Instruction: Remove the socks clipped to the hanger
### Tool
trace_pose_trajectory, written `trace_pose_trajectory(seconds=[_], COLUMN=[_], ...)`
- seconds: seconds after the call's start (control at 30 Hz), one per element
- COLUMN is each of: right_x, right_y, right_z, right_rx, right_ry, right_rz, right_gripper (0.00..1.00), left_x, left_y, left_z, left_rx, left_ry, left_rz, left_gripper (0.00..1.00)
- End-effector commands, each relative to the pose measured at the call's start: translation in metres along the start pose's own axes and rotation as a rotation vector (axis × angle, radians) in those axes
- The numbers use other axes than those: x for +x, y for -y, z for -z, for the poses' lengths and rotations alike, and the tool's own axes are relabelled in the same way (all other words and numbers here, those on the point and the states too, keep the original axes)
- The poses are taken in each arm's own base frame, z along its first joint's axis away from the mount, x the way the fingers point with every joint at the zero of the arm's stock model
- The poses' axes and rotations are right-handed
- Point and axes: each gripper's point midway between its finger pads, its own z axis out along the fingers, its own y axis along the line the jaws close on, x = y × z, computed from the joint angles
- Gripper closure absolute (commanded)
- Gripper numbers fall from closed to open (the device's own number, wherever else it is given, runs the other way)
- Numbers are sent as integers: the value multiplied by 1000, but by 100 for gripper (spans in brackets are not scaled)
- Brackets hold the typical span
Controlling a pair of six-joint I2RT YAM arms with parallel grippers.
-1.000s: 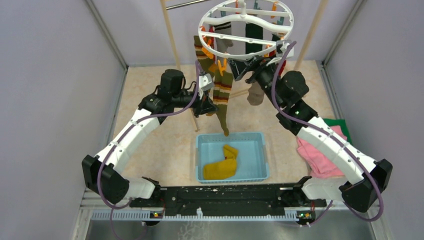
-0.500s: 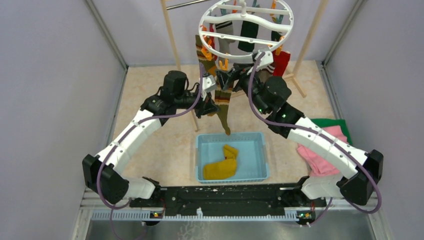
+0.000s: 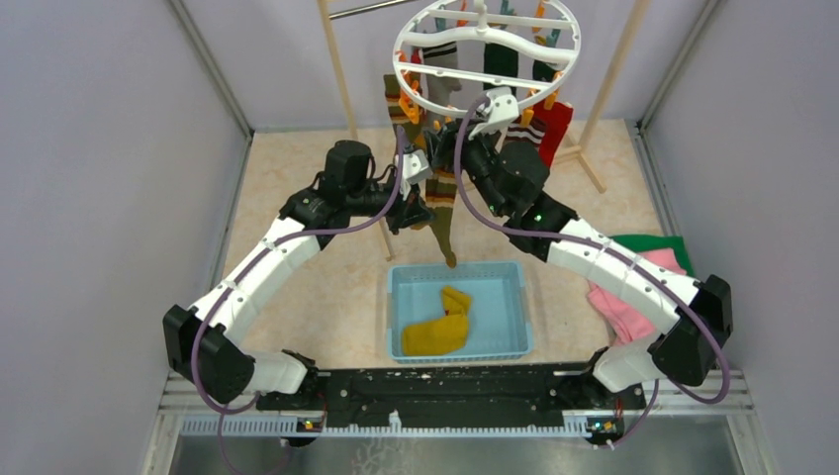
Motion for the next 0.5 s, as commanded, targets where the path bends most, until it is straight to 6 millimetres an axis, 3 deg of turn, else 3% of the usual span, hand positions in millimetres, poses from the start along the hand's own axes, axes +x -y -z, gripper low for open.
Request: trace_pose_trajectory(seconds=[0.0, 0.17, 0.27, 0.33, 0.4, 0.47], right_x=[-46, -52, -53, -53, -55, -58], right_y=[-4, -7, -8, -9, -11, -13], right_z=[-5, -8, -9, -9, -7, -4], right_rx=[20, 11, 8, -2, -13, -26], right_ry=[129, 144, 148, 151, 158, 167], right_rz=[-8, 3, 1, -4, -16, -38], right_gripper=[34, 40, 50, 63, 84, 99], left_x=[-12, -11, -10, -7, -4, 1], left_y=[4, 3, 3, 2, 0, -1], left_z=[5, 4, 4, 4, 3, 4], left_rx=[-1, -3, -6, -10, -17, -24], left_ry=[36, 33, 29, 22, 10, -3], left_rz=[-46, -46, -45, -47, -49, -51], left_gripper=[100, 100, 100, 100, 100, 100])
